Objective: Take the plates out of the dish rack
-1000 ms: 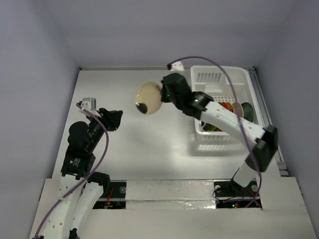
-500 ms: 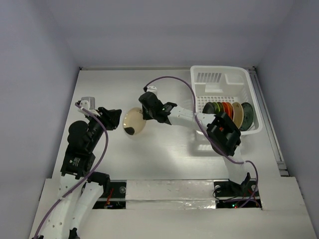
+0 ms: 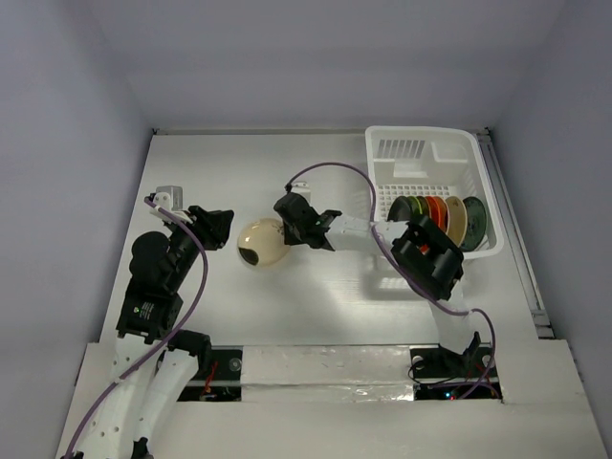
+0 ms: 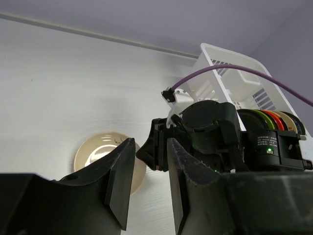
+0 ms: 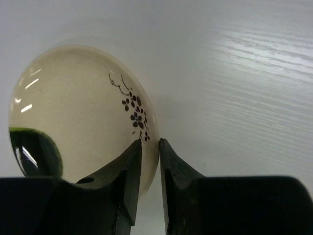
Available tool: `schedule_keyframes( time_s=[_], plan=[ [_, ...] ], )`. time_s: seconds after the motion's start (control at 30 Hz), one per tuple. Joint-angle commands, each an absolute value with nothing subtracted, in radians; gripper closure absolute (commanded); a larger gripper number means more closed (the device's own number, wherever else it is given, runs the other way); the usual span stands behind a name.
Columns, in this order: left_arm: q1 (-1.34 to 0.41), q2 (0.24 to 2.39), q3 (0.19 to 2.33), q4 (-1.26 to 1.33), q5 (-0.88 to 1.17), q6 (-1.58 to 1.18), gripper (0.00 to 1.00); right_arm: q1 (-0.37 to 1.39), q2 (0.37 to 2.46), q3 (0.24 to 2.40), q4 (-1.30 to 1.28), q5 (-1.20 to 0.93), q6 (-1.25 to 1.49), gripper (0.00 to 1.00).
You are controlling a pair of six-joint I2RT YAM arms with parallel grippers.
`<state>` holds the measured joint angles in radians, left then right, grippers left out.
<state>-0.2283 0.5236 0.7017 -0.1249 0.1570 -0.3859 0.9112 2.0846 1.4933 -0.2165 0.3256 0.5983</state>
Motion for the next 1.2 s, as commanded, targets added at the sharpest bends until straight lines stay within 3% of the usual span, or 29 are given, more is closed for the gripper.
schedule_keyframes(
  time_s=[0.0, 0.13, 0.2, 0.4, 0.47, 0.57, 0.6, 0.67, 0.87, 0.97, 1.0, 1.1, 1.17],
  plan=[
    [-0.233, 0.526, 0.733, -0.081, 0.175, -0.377, 0.70, 0.913, 2.003, 1.482, -0.190, 0.360, 0.580, 0.72],
    [-0.233, 0.525, 0.732, -0.081, 0.176, -0.376, 0.70, 0.913, 1.980, 1.474, -0.195, 0.368, 0.577, 0.71],
    [-0.224, 0.522, 0.732, -0.081, 0.176, -0.377, 0.70, 0.913, 1.968, 1.470, -0.201, 0.368, 0.575, 0.64],
    [-0.224, 0.522, 0.732, -0.081, 0.179, -0.377, 0.70, 0.913, 1.870, 1.467, -0.253, 0.370, 0.540, 0.62],
    [-0.224, 0.522, 0.732, -0.081, 0.178, -0.377, 0.70, 0.913, 1.803, 1.448, -0.258, 0.391, 0.522, 0.65],
    [-0.224, 0.522, 0.732, -0.080, 0.178, -0.374, 0.70, 0.913, 1.663, 1.417, -0.308, 0.466, 0.463, 0.83],
    [-0.224, 0.517, 0.732, -0.078, 0.179, -0.373, 0.70, 0.913, 1.632, 1.416, -0.334, 0.519, 0.456, 0.93],
    [-0.224, 0.515, 0.733, -0.080, 0.181, -0.371, 0.70, 0.902, 1.534, 1.390, -0.397, 0.566, 0.442, 1.00],
    [-0.224, 0.509, 0.732, -0.077, 0.179, -0.371, 0.70, 0.741, 1.263, 1.225, -0.547, 0.624, 0.474, 1.00],
    [-0.224, 0.509, 0.732, -0.075, 0.187, -0.371, 0.70, 0.675, 1.191, 1.186, -0.627, 0.592, 0.479, 0.87],
    [-0.224, 0.511, 0.732, -0.075, 0.189, -0.371, 0.70, 0.640, 1.165, 1.174, -0.647, 0.585, 0.476, 0.73],
    [-0.224, 0.508, 0.730, -0.074, 0.190, -0.371, 0.70, 0.572, 1.161, 1.164, -0.710, 0.528, 0.448, 0.50],
    [-0.224, 0.506, 0.730, -0.074, 0.187, -0.371, 0.70, 0.558, 1.193, 1.164, -0.732, 0.465, 0.417, 0.49]
  ],
)
